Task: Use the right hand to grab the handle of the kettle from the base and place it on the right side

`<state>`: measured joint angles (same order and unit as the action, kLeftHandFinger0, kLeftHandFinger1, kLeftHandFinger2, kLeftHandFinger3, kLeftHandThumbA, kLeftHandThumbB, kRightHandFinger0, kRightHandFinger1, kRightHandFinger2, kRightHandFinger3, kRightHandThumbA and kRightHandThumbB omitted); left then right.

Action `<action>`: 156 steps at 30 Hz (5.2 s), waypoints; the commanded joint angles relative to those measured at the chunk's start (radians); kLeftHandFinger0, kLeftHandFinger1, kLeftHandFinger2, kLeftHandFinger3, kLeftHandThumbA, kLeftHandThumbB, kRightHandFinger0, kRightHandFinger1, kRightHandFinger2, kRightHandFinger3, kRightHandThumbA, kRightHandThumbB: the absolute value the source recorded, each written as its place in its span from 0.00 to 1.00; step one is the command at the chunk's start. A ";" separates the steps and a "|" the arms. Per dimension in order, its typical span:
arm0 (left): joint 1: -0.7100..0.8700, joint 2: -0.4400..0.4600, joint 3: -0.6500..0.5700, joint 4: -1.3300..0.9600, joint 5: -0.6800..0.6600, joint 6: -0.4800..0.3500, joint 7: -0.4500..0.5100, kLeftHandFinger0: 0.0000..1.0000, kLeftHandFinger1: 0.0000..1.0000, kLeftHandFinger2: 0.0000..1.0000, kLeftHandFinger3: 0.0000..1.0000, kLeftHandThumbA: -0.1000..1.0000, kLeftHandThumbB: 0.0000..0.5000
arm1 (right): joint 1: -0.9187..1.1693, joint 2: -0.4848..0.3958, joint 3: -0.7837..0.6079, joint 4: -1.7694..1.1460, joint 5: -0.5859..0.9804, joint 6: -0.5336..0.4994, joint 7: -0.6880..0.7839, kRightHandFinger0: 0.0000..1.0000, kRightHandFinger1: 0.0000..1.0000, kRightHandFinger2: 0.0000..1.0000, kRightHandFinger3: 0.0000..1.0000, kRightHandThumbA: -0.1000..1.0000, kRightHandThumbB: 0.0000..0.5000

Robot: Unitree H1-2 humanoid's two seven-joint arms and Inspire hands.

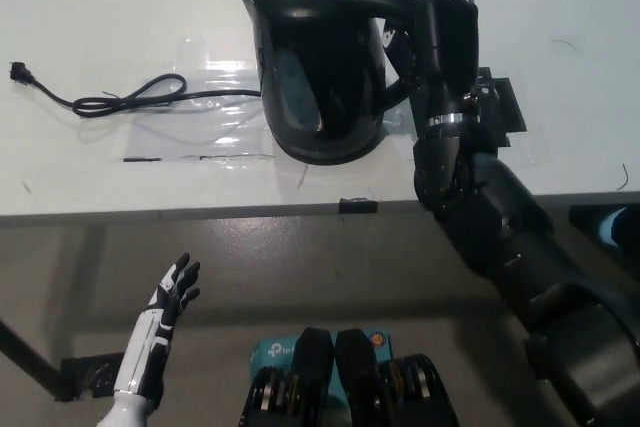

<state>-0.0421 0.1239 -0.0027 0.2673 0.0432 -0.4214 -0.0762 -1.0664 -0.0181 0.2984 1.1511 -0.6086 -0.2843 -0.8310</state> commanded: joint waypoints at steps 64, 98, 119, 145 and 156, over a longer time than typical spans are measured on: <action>0.000 0.019 -0.006 -0.016 0.003 -0.027 -0.009 0.91 1.00 1.00 1.00 1.00 1.00 | 0.093 -0.155 -0.148 -0.156 0.247 -0.186 -0.077 0.00 0.02 0.53 0.61 0.00 0.21; 0.011 0.011 -0.001 0.000 -0.013 -0.044 -0.007 0.91 1.00 1.00 1.00 1.00 1.00 | 0.139 -0.302 -0.178 -0.188 0.503 -0.130 0.485 1.00 1.00 1.00 1.00 0.55 0.91; -0.001 0.014 0.002 -0.007 -0.031 -0.029 -0.016 0.91 1.00 0.99 0.96 1.00 1.00 | 0.247 -0.377 -0.069 -0.366 0.504 0.073 0.895 1.00 1.00 1.00 1.00 0.59 1.00; -0.004 0.017 0.008 0.002 -0.027 -0.030 -0.010 0.89 1.00 0.99 0.97 1.00 1.00 | 0.592 -0.401 -0.296 -1.117 0.708 0.104 0.844 1.00 1.00 1.00 1.00 0.85 1.00; -0.006 0.019 0.004 0.008 -0.016 -0.039 -0.011 0.90 1.00 1.00 0.98 1.00 1.00 | 0.696 -0.242 -0.464 -1.435 0.501 0.095 0.694 1.00 1.00 1.00 1.00 0.84 1.00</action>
<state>-0.0341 0.1332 -0.0001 0.2883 0.0407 -0.4197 -0.0826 -0.3807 -0.3081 -0.1070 -0.1699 0.0051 -0.1633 -0.0290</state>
